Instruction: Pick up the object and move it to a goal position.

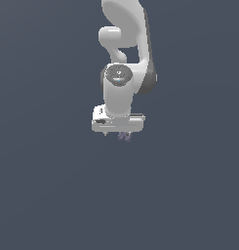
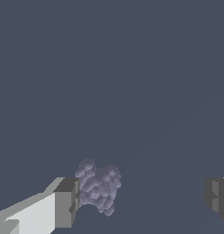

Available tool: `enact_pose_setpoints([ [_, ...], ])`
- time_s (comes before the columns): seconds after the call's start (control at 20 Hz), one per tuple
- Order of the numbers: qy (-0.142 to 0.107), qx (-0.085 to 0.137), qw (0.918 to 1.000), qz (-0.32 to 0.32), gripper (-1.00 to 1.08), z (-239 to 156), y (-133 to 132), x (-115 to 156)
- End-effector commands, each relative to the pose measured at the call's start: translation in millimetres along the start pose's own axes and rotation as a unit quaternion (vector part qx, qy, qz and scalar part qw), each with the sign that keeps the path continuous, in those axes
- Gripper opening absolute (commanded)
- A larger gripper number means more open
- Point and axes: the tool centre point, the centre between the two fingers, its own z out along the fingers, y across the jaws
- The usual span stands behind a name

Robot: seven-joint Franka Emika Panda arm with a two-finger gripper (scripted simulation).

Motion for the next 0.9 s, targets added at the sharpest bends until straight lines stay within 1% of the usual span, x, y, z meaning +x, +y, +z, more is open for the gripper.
enact_pose_setpoints([
  [0.0,0.002,0.001,1.0,0.01,1.0,5.6,-4.2,-4.2],
  [0.3,0.01,0.006,0.9987,0.05,1.0,26.5,-19.1,-22.0],
  [0.6,0.019,0.012,0.995,0.097,1.0,48.9,-34.2,-45.8],
  [0.85,0.023,0.014,0.9921,0.122,1.0,59.6,-40.9,-59.0],
])
